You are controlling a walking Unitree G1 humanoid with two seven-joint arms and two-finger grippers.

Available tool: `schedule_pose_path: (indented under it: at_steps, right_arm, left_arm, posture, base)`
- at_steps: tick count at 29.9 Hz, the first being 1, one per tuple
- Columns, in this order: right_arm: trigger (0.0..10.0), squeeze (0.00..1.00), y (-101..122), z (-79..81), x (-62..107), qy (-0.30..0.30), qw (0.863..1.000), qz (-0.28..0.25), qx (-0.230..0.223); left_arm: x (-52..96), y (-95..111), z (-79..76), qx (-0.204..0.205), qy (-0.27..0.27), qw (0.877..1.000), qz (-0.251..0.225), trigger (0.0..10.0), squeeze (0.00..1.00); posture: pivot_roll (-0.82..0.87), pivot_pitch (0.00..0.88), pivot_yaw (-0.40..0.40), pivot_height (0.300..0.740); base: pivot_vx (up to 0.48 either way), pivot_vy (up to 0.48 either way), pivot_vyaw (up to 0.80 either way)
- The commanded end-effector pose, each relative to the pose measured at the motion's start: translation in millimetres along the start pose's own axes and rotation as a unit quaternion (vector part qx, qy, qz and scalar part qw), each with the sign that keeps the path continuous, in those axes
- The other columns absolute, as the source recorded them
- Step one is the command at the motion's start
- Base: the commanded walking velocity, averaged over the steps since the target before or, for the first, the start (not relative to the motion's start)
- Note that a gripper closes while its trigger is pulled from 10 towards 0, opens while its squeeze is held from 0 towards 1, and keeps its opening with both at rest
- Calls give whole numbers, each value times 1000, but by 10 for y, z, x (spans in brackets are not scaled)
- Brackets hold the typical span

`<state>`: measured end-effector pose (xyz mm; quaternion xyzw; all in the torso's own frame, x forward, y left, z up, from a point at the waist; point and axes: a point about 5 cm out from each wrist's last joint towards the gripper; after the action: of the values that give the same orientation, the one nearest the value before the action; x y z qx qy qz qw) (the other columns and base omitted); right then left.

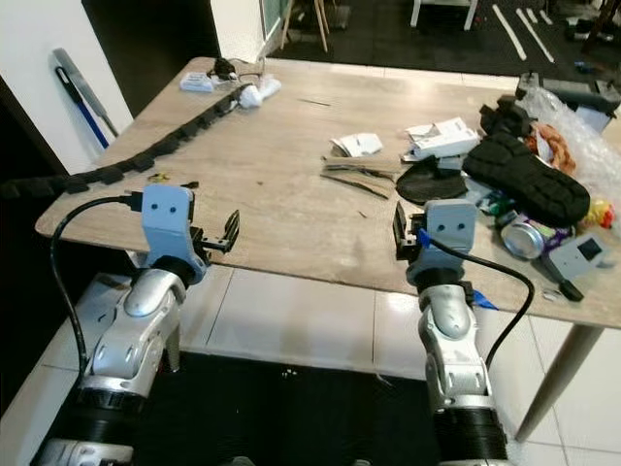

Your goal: Picking trash to rubbish bin

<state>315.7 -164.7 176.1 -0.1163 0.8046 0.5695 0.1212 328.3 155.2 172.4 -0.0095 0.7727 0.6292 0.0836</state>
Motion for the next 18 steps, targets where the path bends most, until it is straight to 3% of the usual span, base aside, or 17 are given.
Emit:
schedule_pose_path:
  at_steps: [1, 18]
  right_arm:
    - [10000, 0, -22, -23, 22, -1, 1000, 3, 2]
    - [10000, 0, 0, 1, -3, 3, 1000, -3, 0]
  left_arm:
    - [0, -26, 3, -4, -1, 1000, 6, 10000, 0]
    - [12, -11, 9, -9, -9, 1000, 6, 10000, 0]
  posture:
    - [0, 140, 16, 740]
    - [9, 122, 18, 740]
  base:
    - [292, 0, 0]
    - [294, 0, 0]
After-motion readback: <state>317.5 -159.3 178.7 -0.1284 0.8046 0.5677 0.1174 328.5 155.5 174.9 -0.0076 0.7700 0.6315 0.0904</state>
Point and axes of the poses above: a point about 5 cm out from each wrist's last joint towards the gripper, its own x axis pointing back from the gripper into the wrist, its own y axis along the axis of the wrist's last joint, z = x × y, and after that the axes turned 15 degrees about x, right-handed
